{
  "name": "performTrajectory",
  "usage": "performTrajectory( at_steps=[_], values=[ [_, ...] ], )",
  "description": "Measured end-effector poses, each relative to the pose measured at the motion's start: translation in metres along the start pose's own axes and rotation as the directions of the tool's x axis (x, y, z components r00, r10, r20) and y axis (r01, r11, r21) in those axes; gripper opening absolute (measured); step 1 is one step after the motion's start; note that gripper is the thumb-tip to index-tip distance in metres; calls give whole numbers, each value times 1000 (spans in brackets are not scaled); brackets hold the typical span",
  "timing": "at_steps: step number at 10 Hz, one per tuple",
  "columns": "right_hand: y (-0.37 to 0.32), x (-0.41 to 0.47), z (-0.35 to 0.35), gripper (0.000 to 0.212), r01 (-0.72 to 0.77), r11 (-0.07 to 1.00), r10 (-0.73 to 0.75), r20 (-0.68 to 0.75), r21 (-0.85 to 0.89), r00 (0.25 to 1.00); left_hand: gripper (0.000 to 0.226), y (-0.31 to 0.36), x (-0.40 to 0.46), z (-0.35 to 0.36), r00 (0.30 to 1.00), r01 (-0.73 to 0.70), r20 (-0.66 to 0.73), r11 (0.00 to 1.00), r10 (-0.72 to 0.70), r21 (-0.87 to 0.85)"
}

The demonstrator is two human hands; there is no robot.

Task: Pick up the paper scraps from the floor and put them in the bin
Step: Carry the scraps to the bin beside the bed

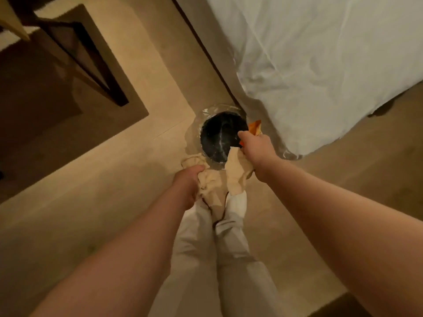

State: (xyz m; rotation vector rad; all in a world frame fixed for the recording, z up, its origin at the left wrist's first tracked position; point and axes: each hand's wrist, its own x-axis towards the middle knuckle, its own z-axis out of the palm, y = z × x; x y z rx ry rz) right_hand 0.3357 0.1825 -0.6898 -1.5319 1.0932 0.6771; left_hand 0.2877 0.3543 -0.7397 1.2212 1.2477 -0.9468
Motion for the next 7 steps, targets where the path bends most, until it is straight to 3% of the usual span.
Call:
performTrajectory(
  at_steps=[1,2,3,4,5,6,7],
  values=[
    [24,60,15,32,-54,998,54,9,-19,998,46,20,63,21,999,-45,19,992,43,117],
    [49,121,32,27,-130,991,130,38,-7,991,41,32,126,37,998,-67,33,983,62,173],
    [68,171,45,28,-282,954,272,110,97,956,23,38,177,52,996,-83,49,970,74,227],
    [78,209,51,37,-376,898,332,208,228,920,31,46,212,61,995,-95,42,953,87,287],
    [84,226,48,37,-375,866,299,259,331,918,47,49,224,64,994,-100,78,953,81,287],
    [81,222,38,40,-362,841,273,262,402,926,34,53,211,61,991,-94,119,959,64,268],
    [74,206,27,31,-338,831,253,242,442,937,34,55,192,57,990,-89,128,966,59,243]
  ],
)
